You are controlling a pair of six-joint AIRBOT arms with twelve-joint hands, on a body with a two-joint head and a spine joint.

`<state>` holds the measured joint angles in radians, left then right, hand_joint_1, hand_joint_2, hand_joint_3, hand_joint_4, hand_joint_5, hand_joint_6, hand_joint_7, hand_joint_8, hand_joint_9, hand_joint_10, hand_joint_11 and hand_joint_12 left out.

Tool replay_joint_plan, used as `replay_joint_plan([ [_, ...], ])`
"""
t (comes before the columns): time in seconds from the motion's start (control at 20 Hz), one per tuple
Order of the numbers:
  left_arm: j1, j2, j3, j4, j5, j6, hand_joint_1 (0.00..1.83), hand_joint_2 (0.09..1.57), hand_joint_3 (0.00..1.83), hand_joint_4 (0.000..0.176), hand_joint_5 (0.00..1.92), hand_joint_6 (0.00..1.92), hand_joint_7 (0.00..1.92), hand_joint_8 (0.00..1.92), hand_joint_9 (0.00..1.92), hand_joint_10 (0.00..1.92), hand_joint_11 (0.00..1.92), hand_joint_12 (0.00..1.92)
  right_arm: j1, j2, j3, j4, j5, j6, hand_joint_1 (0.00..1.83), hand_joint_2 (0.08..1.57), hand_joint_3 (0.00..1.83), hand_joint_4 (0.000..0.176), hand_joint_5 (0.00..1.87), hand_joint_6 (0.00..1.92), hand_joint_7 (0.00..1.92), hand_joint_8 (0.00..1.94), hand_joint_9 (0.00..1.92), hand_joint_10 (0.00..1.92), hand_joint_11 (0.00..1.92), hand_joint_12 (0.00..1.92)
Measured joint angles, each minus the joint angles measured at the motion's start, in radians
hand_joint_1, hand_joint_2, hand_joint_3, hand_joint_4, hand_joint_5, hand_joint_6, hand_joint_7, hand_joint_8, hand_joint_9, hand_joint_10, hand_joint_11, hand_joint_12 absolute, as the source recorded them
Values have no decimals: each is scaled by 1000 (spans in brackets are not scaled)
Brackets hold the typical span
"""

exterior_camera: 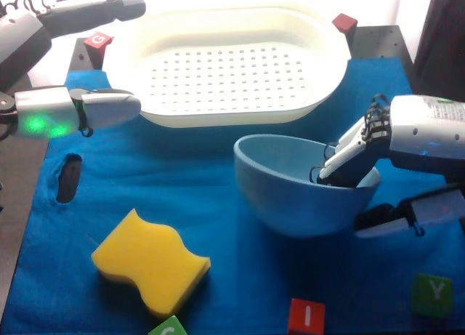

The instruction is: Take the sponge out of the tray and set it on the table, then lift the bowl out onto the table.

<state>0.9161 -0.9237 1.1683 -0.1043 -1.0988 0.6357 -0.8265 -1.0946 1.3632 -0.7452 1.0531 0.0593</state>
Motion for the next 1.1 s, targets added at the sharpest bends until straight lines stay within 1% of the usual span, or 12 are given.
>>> replay_joint_plan([
  [0.05, 0, 0, 0, 2, 1, 0, 712, 1023, 4, 72, 413, 4, 359, 5, 266, 5, 0, 597, 0, -5, 6, -2, -5, 7, 833, 1274, 0, 0, 693, 543, 909, 125, 913, 2, 628, 642],
  [0.1, 0, 0, 0, 1, 0, 0, 714, 1024, 4, 70, 412, 3, 361, 5, 267, 5, 0, 598, 0, -5, 8, 2, -5, 9, 693, 1268, 0, 0, 692, 176, 836, 32, 793, 0, 549, 603],
  [0.15, 0, 0, 0, -3, 0, 0, 707, 1030, 6, 67, 403, 0, 355, 2, 259, 1, 0, 592, 0, -4, 8, 8, -4, 9, 513, 1242, 0, 0, 594, 52, 680, 6, 622, 0, 395, 541],
  [0.3, 0, 0, 0, -1, 0, 0, 708, 1029, 1, 77, 406, 0, 363, 1, 248, 0, 0, 531, 0, 2, 7, 15, -4, 9, 265, 1185, 0, 24, 378, 0, 360, 0, 285, 0, 52, 412],
  [0.5, 2, 0, 0, -1, -2, 0, 710, 1036, 2, 59, 409, 1, 361, 0, 258, 2, 0, 565, 0, 11, 10, 49, -4, 10, 322, 1137, 0, 62, 185, 0, 158, 0, 126, 0, 3, 398],
  [0.6, 2, 0, 0, -2, -2, 0, 730, 1033, 0, 70, 411, 1, 352, 1, 242, 2, 0, 518, 0, 13, 10, 47, 3, 10, 310, 1142, 0, 77, 50, 0, 13, 0, 13, 0, 0, 243],
  [0.7, 5, 0, 0, -2, -4, 0, 703, 1041, 3, 71, 420, 3, 356, 2, 258, 7, 0, 544, 0, 33, 10, 74, 42, 10, 178, 1200, 14, 67, 36, 10, 0, 0, 0, 0, 0, 9],
  [0.75, 12, 0, 0, -5, -11, 0, 710, 1037, 0, 67, 433, 5, 363, 3, 265, 6, 0, 572, 0, 48, 10, 114, 70, 10, 222, 1106, 0, 99, 42, 5, 3, 0, 0, 0, 0, 1],
  [0.85, 27, 5, -17, -18, -27, 0, 634, 997, 0, 51, 438, 3, 363, 3, 267, 3, 0, 628, 0, 69, 10, 182, 111, 1, 303, 1129, 3, 7, 131, 10, 46, 4, 6, 0, 1, 0],
  [0.95, 77, 18, -42, -31, -82, 0, 554, 976, 0, 58, 419, 1, 343, 2, 210, 14, 0, 361, -3, 84, 6, 250, 152, -43, 247, 1132, 1, 6, 182, 7, 131, 8, 114, 13, 131, 43],
  [1.05, 115, 30, -63, -67, -135, 0, 629, 959, 0, 49, 435, 3, 333, 1, 175, 4, 0, 158, -28, 95, -5, 296, 183, -70, 166, 1163, 10, 35, 160, 0, 133, 1, 120, 3, 149, 43],
  [1.1, 133, 40, -74, -79, -162, 0, 645, 943, 5, 49, 408, 2, 304, 0, 177, 1, 0, 428, -58, 96, -6, 328, 208, -80, 231, 1131, 0, 79, 161, 1, 102, 0, 69, 0, 91, 18],
])
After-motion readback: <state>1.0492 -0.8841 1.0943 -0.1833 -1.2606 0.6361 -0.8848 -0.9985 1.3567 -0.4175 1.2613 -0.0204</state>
